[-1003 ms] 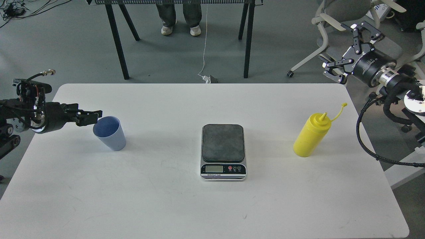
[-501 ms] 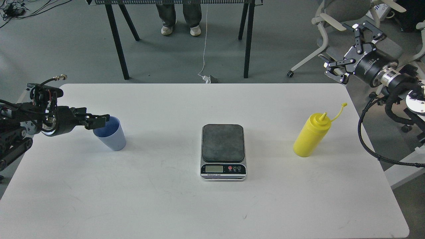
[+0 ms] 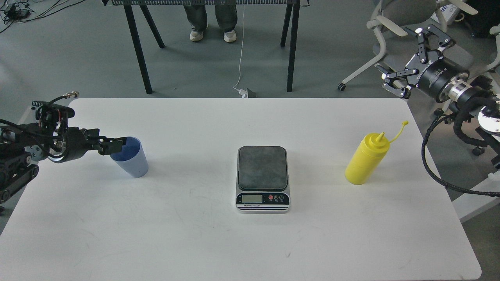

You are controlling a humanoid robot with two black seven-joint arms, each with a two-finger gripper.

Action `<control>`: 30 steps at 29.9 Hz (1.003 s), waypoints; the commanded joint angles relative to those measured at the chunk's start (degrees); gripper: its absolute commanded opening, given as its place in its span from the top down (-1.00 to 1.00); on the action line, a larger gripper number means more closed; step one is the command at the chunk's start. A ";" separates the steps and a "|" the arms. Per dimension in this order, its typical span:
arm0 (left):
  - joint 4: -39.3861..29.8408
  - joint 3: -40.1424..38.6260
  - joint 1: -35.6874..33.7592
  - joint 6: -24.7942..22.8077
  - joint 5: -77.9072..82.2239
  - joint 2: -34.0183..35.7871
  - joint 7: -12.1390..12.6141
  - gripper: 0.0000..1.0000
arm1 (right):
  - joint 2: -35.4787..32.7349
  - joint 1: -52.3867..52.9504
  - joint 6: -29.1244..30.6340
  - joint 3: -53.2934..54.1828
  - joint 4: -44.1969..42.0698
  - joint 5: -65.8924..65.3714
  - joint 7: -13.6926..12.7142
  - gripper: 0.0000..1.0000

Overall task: Pour seasoning into cup on scale with both arms
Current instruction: 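Close the left gripper around the blue cup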

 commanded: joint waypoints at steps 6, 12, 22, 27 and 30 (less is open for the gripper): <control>0.01 0.00 0.39 -0.01 0.01 -0.18 0.00 -0.79 | 0.01 0.00 0.00 0.09 -0.03 0.00 0.00 -0.97; 0.01 0.00 0.74 0.07 0.10 -0.18 0.00 -0.59 | 0.01 -0.09 0.00 0.09 -0.03 0.00 0.00 -0.97; 0.01 0.00 0.83 0.07 0.45 -0.18 0.00 -0.38 | 0.01 -0.18 0.00 0.17 -0.03 0.00 0.00 -0.97; 0.01 1.93 1.10 0.34 0.45 -0.09 0.00 -0.21 | 0.01 -0.18 0.00 0.17 -0.03 0.00 0.00 -0.97; 0.01 3.08 1.10 1.04 0.18 -0.09 0.00 -0.11 | -0.08 -0.18 0.00 0.17 -0.03 0.00 0.00 -0.97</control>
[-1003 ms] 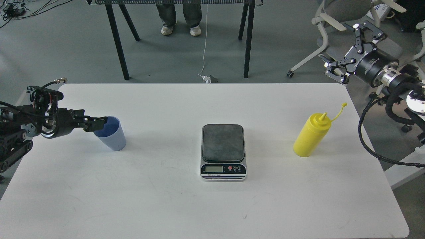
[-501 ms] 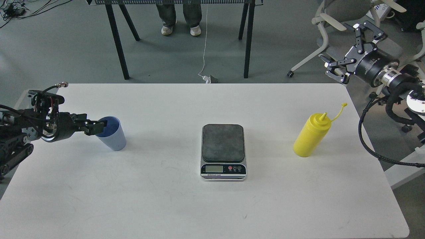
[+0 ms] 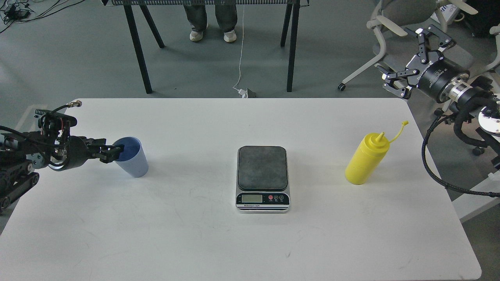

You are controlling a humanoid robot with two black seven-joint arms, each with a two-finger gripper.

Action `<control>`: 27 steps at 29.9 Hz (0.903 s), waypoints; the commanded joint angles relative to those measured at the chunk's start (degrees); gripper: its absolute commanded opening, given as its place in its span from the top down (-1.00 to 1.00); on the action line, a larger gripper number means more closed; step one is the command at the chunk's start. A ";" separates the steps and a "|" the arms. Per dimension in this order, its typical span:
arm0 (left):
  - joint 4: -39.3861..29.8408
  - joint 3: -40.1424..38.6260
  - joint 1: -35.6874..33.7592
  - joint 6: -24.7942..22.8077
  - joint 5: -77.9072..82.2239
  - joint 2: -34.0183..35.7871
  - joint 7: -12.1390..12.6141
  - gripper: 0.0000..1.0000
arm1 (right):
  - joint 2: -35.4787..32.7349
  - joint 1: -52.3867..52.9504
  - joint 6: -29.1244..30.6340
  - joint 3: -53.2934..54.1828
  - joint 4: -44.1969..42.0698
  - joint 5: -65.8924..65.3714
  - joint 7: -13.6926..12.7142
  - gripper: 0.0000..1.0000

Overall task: Pour seasoning into cup on scale with both arms
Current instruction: 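Close the left gripper around the blue cup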

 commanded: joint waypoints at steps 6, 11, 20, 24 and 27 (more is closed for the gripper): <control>0.00 1.15 0.03 0.54 -0.56 0.08 0.00 0.02 | -0.08 -0.44 0.00 0.00 0.08 0.00 0.00 -0.97; 0.00 1.15 -0.06 0.63 -0.56 0.08 0.00 0.46 | -0.08 -0.97 0.00 0.00 0.08 0.00 0.00 -0.97; -0.09 1.06 -0.50 0.72 -0.56 0.08 0.00 0.87 | -0.08 -1.05 0.00 0.00 0.08 0.00 0.00 -0.97; -0.09 1.06 -0.50 0.72 -0.56 0.08 0.00 0.89 | -0.08 -1.14 0.00 0.00 0.08 0.00 0.00 -0.97; -0.26 1.06 -0.58 0.63 -0.65 0.08 0.00 0.89 | -0.08 -1.14 0.00 0.00 0.08 0.00 0.00 -0.97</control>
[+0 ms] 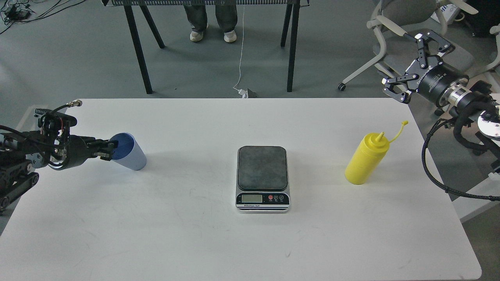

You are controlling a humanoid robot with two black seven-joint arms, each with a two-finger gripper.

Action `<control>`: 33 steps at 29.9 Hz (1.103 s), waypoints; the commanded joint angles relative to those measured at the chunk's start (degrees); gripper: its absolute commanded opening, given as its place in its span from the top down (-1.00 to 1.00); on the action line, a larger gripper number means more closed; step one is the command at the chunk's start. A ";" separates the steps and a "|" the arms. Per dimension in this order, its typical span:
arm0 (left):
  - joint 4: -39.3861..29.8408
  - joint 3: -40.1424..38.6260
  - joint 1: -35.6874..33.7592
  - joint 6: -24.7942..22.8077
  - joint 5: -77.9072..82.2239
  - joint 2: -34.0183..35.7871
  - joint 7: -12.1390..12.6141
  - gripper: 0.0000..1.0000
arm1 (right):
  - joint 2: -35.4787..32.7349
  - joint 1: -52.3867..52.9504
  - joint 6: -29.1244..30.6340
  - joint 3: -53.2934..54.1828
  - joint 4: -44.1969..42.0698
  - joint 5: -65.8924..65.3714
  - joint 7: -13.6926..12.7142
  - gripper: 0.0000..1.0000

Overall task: Pour seasoning into cup on scale with both arms
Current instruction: 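Close the left gripper around the blue cup, then lift the blue cup and carry it onto the scale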

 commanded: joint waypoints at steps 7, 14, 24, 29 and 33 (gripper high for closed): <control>-0.71 -0.08 -0.12 -0.17 0.03 0.24 0.02 0.89 | 0.06 -0.01 0.00 0.70 -0.09 0.00 0.00 -0.97; -0.97 -0.08 -0.65 -0.17 0.12 0.41 0.02 0.89 | 0.14 0.25 0.00 0.79 -0.27 0.00 0.00 -0.97; -2.11 0.01 -1.88 -0.43 0.21 0.85 0.02 0.89 | 0.41 0.07 0.00 0.97 -0.44 0.00 0.00 -0.97; -7.38 0.01 -3.29 -0.96 0.56 3.14 0.02 0.89 | 0.76 0.16 0.00 0.97 -0.53 0.00 0.00 -0.97; -7.83 0.01 -4.43 -1.93 0.65 3.23 0.02 0.89 | 0.76 0.16 0.00 0.97 -0.62 0.00 0.00 -0.97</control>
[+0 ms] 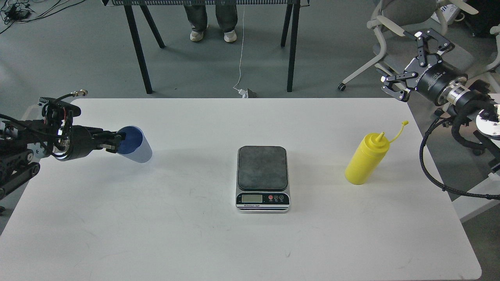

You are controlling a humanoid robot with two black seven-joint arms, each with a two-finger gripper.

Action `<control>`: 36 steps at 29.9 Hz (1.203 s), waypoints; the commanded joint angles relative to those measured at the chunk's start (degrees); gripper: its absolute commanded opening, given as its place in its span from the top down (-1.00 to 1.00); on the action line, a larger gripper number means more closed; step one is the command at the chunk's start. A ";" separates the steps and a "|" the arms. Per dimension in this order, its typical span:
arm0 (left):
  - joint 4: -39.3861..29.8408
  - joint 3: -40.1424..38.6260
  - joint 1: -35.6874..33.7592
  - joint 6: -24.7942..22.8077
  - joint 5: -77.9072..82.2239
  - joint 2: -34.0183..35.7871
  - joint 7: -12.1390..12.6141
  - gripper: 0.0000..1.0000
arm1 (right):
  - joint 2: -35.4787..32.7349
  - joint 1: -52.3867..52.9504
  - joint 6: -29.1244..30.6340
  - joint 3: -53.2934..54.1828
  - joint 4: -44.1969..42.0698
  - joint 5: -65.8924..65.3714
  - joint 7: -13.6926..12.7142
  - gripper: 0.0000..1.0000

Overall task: Pour seasoning into cup on scale with both arms
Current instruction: 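Lift the blue cup and carry it onto the scale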

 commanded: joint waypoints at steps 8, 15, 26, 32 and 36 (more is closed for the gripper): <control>-5.43 0.00 -4.82 -2.88 0.87 0.55 -0.01 0.89 | 0.27 0.38 0.00 0.06 -0.11 0.00 0.00 -0.97; -5.87 0.08 -8.42 -5.08 2.62 -3.40 -0.01 0.89 | 0.62 0.64 0.00 0.06 -0.28 -0.09 0.00 -0.97; -5.52 1.84 -8.78 -5.43 2.71 -9.91 -0.01 0.89 | 0.62 3.72 0.00 -0.20 -2.39 -0.09 -0.17 -0.97; -5.08 1.84 -9.31 -5.70 2.71 -12.81 -0.01 0.89 | 0.71 3.90 0.00 -0.38 -3.19 -0.09 -0.17 -0.97; -4.99 1.84 -10.10 -6.31 2.63 -15.18 -0.01 0.89 | 0.71 3.90 0.00 -0.38 -3.62 -0.09 -0.17 -0.97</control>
